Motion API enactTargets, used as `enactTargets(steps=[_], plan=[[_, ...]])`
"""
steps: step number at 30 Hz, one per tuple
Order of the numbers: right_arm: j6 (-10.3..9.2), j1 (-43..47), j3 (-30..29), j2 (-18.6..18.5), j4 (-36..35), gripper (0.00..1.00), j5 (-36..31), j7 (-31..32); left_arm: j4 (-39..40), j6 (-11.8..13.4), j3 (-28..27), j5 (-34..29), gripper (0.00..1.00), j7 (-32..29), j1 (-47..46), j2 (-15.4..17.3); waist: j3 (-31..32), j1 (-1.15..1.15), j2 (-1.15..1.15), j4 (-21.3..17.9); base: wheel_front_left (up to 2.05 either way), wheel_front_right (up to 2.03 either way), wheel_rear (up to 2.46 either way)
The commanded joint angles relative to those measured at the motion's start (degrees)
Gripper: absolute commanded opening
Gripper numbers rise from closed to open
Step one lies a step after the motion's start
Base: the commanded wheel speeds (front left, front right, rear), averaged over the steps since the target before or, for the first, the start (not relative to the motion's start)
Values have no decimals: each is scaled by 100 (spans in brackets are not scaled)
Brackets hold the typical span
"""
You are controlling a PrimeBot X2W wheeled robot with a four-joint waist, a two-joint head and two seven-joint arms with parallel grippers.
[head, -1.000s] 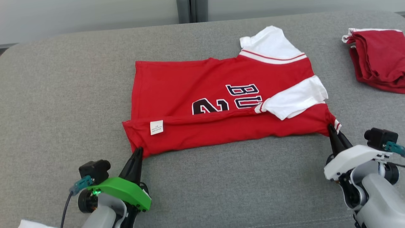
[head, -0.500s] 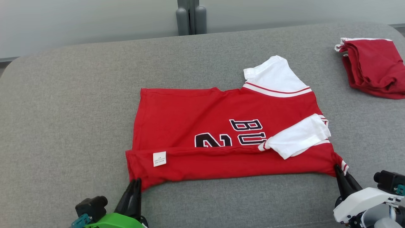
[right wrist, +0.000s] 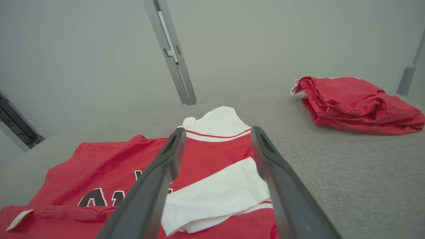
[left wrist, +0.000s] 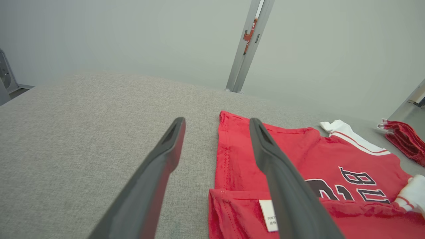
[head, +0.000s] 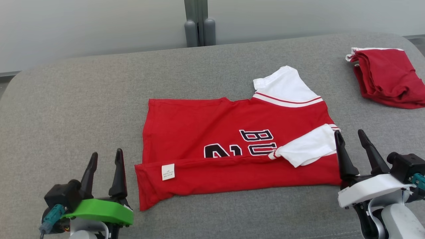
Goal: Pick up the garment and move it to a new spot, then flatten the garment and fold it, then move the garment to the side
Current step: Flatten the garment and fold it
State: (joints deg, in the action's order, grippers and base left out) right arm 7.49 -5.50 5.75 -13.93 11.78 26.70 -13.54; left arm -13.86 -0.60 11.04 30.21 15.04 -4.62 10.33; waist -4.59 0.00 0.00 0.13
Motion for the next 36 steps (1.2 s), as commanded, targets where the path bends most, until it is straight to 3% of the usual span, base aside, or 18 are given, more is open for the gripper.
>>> enactTargets(steps=[1, 20, 31, 36], plan=[[1, -40, -5, 44, -65, 100, -127, -47, 33, 5, -74, -126, 100, 16, -89, 22, 8, 0, 0, 9, 0, 0, 0], [1, 204, -253, 497, -460, 100, -1174, -168, -24, -216, -767, -881, 100, 16, -21, -126, 15, 0, 0, 34, 0, 0, 0], [1, 142, -234, 481, -345, 100, -1273, -169, -263, -388, -829, -1067, 100, 16, -171, -242, 0, 0, 0, 28, 0, 0, 0], [1, -308, -151, 328, -129, 100, -1287, -73, -491, -482, -713, -1138, 100, -14, -605, -111, -119, 0, 0, -13, 0, 0, 0]])
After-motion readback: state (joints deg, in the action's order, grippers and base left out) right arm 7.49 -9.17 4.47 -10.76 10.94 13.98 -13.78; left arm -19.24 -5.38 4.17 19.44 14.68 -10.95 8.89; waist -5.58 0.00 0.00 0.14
